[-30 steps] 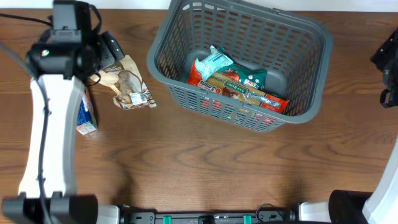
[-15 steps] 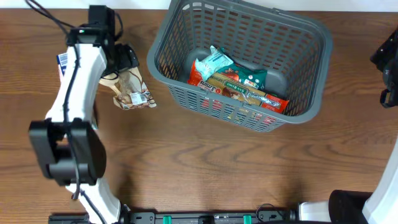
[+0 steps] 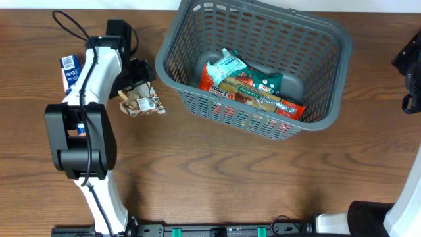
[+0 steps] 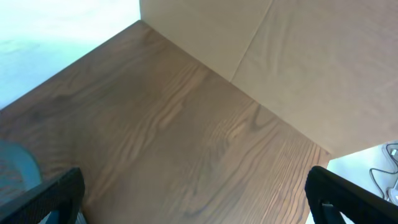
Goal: Pack container
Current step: 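Release the wipes and move the left gripper to the clear snack bag, then grasp the clear snack bag and carry it into the basket, then lower the snack bag into the basket and open the left gripper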
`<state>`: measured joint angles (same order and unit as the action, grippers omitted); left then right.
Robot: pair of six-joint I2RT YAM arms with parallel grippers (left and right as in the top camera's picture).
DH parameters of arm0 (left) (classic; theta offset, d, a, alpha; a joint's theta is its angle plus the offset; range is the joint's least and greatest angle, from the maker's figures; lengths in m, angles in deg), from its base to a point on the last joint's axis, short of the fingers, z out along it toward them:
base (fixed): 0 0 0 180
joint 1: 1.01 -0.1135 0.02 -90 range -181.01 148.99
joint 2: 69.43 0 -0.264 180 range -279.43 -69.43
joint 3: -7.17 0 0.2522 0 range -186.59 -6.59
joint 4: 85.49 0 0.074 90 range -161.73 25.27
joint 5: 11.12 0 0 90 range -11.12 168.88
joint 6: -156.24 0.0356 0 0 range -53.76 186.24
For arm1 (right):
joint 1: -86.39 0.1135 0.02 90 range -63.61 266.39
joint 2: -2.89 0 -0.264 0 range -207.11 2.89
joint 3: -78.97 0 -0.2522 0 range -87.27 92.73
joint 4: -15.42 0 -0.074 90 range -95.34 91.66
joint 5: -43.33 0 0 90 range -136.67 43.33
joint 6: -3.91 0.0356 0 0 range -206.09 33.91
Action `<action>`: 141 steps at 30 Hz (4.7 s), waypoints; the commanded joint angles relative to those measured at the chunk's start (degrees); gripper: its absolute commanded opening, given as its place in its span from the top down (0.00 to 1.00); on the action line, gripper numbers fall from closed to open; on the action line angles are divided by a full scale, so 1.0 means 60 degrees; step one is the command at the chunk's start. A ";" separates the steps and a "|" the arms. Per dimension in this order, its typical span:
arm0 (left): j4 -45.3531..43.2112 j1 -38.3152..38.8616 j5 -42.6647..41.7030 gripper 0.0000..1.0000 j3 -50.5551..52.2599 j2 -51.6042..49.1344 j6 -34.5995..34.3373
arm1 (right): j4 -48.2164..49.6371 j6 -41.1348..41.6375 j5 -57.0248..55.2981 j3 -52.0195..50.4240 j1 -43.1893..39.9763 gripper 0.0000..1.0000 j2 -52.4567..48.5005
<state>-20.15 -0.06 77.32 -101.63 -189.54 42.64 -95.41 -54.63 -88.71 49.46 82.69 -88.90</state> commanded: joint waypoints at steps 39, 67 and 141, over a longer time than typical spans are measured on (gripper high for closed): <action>-0.1526 -0.0175 -0.0168 0.94 0.1246 0.2579 0.0503 | -0.0022 0.0182 -0.0164 -0.0004 -0.0066 0.01 -0.0015; -0.1985 0.2637 -0.3424 0.94 -0.0871 0.6703 0.4011 | -0.0022 0.0182 -0.0160 -0.0004 -0.0066 0.01 -0.0015; 0.0058 0.2703 0.2641 0.01 -0.2579 0.4870 0.3126 | -0.0011 0.0182 -0.0157 -0.0004 -0.0066 0.01 -0.0015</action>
<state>-22.75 19.11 83.66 -117.26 -159.66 64.24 -95.39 -54.61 -88.71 49.46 82.69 -88.90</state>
